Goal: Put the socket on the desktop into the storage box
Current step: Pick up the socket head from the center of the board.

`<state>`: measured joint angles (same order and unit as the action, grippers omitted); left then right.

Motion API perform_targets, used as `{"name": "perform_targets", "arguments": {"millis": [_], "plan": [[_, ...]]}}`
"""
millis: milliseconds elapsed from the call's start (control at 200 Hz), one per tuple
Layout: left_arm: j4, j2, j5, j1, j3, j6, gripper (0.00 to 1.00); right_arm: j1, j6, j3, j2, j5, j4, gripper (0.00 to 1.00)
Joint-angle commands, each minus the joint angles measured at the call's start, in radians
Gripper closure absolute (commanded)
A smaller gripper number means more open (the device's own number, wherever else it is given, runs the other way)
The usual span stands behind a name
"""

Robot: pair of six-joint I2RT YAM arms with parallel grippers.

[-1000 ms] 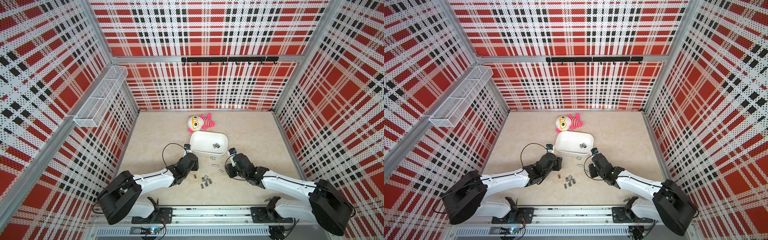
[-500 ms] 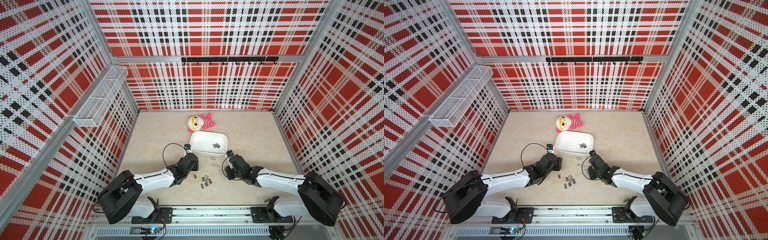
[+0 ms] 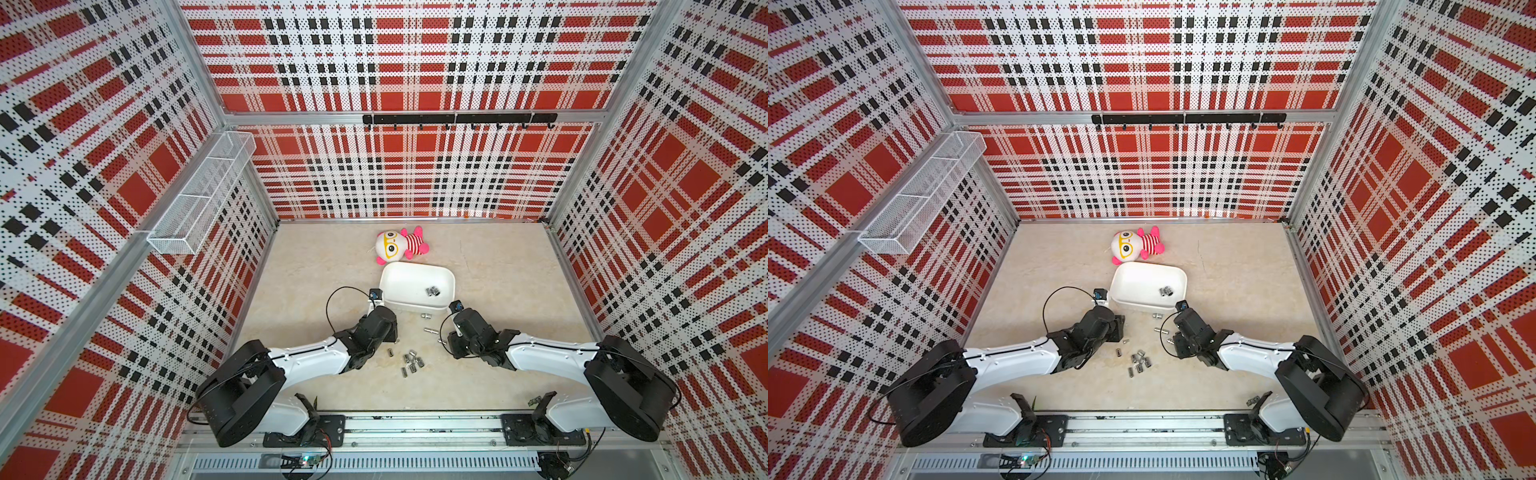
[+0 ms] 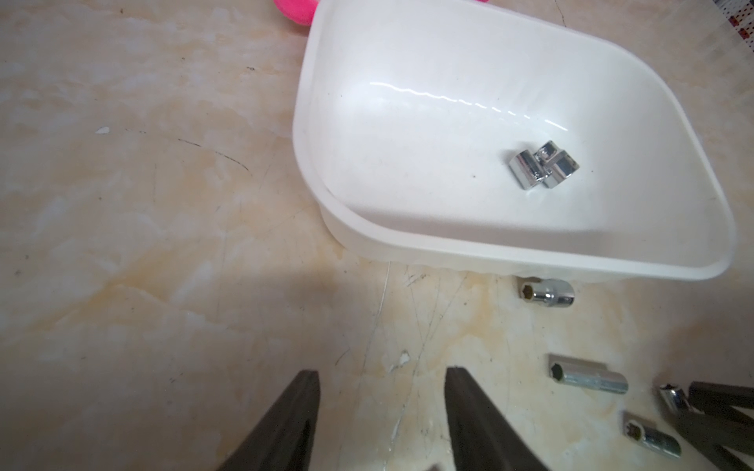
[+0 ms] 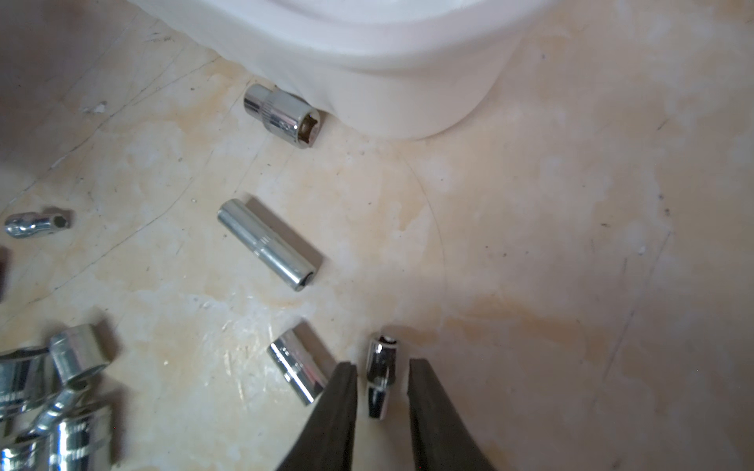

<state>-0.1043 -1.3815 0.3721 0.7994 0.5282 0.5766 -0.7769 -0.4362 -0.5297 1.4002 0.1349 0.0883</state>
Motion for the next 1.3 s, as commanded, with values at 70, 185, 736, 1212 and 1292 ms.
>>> {"name": "perform_targets", "arguments": {"millis": [70,185,736,1212,1292], "plan": [[0.001,-0.005,0.011,0.007,0.026,-0.01,0.45,-0.009,0.004,-0.023,0.024,0.019,0.014,0.73],[0.002,-0.006,0.01,0.007,0.026,-0.01,0.45,-0.01,0.004,-0.028,0.034,0.022,0.019,0.73],[0.009,0.007,0.033,0.009,0.026,-0.005,0.45,-0.013,-0.002,-0.024,0.015,0.044,0.027,0.81],[0.017,0.045,0.062,0.007,0.015,-0.004,0.45,-0.013,0.019,-0.132,-0.169,0.151,0.161,0.81],[0.017,0.054,0.062,0.006,0.011,-0.003,0.45,-0.012,0.043,-0.234,-0.134,0.158,0.196,0.81]]}}
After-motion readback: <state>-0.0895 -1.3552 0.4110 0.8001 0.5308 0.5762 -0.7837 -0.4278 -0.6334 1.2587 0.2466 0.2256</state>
